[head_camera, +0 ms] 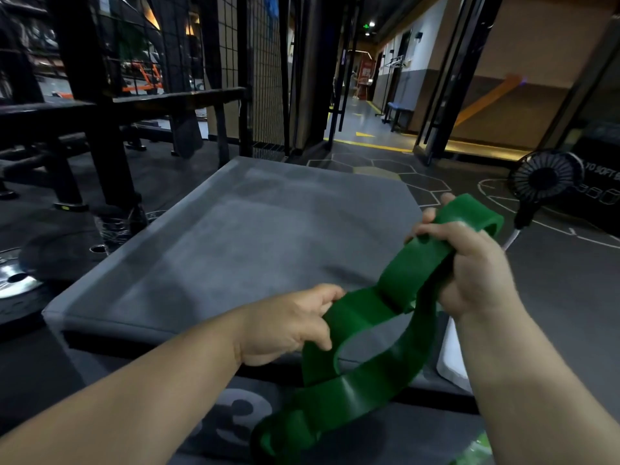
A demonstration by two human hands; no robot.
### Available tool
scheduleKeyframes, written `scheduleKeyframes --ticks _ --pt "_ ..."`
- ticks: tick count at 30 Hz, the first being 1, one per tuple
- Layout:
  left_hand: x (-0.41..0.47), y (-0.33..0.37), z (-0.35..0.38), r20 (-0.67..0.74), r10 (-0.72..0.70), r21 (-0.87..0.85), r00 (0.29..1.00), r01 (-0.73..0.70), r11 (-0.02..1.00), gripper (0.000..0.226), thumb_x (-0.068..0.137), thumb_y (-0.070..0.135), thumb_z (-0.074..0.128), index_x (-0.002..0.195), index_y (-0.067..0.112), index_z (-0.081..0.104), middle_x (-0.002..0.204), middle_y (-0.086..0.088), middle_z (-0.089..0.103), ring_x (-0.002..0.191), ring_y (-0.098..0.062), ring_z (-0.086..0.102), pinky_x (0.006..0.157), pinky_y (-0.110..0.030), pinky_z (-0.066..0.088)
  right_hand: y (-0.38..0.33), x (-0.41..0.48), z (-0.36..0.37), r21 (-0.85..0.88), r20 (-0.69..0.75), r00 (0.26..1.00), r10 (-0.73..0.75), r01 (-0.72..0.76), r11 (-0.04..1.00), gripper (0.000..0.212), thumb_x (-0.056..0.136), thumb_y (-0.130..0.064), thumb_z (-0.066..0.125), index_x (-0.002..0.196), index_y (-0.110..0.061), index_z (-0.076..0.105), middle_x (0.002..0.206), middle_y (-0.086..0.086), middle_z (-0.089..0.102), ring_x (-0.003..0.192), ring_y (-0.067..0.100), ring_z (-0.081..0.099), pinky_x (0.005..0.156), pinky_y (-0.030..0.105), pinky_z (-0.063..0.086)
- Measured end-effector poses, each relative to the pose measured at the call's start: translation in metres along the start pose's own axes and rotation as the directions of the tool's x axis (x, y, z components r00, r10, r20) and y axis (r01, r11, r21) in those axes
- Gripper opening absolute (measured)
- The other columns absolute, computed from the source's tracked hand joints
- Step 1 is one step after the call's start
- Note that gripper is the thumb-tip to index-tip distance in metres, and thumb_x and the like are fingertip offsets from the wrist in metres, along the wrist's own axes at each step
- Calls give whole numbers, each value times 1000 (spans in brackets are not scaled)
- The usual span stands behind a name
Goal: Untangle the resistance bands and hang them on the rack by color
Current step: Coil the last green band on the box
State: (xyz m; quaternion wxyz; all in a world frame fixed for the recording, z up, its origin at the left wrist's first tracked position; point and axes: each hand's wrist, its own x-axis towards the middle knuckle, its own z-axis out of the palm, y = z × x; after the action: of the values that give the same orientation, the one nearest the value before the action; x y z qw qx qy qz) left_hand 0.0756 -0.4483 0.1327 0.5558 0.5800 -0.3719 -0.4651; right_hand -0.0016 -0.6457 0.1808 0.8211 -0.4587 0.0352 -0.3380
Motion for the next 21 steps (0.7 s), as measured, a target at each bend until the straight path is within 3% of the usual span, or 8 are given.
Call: scheduleKeyframes --ticks 2,4,8,11,13,16,18,21 --pt "0 0 2 10 56 -2 998 -56 998 56 75 -10 48 125 17 50 125 -5 61 113 -17 61 93 -29 50 10 -7 4 -120 48 997 55 -49 992 56 82 16 50 127 -17 46 73 0 61 61 14 60 61 27 54" --pt "1 2 3 -49 111 19 993 -111 994 48 83 -15 50 122 13 54 117 -3 65 108 -14 64 92 -27 52 18 -13 7 -184 145 982 118 -90 979 69 70 15 57 129 -20 47 74 0 62 63 13 61 61 26 54" --pt "6 5 5 -293 182 26 939 -182 983 27 85 -15 56 100 6 63 85 1 71 80 -9 67 75 -21 54 28 -18 11 -248 284 946 159 -87 965 75 64 8 54 131 -25 45 77 0 63 70 14 61 67 26 53" --pt "8 4 5 -393 191 28 900 -196 980 17 84 -5 63 92 10 65 78 0 70 70 -11 66 65 -27 53 30 -20 11 -356 375 908 186 -44 933 68 69 3 56 131 -25 47 81 -2 64 81 18 61 76 31 51" --pt "7 6 5 -421 196 -13 886 -222 975 10 82 2 65 88 10 66 76 0 72 66 -11 67 58 -24 52 32 -21 10 -422 403 888 222 -35 906 63 73 -3 59 129 -29 49 84 -4 65 89 18 63 82 34 51" --pt "7 12 7 -467 200 -137 861 -294 946 17 70 12 70 84 5 65 75 -7 72 66 -16 70 56 -23 55 38 -25 10 -510 411 872 265 -21 860 51 79 -19 64 128 -32 52 96 -3 67 97 15 66 88 33 52" --pt "7 15 9 -513 192 -228 837 -349 909 21 64 16 72 77 7 58 67 -9 67 57 -17 66 51 -24 53 42 -28 11 -557 439 851 289 6 830 48 82 -35 68 127 -29 53 104 -3 69 103 14 65 90 32 52" --pt "9 14 7 -600 146 -335 786 -414 847 35 70 13 72 67 16 37 49 0 50 39 -11 51 38 -18 41 39 -29 16 -655 534 764 362 103 748 66 71 -59 75 123 -26 51 114 -6 66 112 11 62 94 28 50"
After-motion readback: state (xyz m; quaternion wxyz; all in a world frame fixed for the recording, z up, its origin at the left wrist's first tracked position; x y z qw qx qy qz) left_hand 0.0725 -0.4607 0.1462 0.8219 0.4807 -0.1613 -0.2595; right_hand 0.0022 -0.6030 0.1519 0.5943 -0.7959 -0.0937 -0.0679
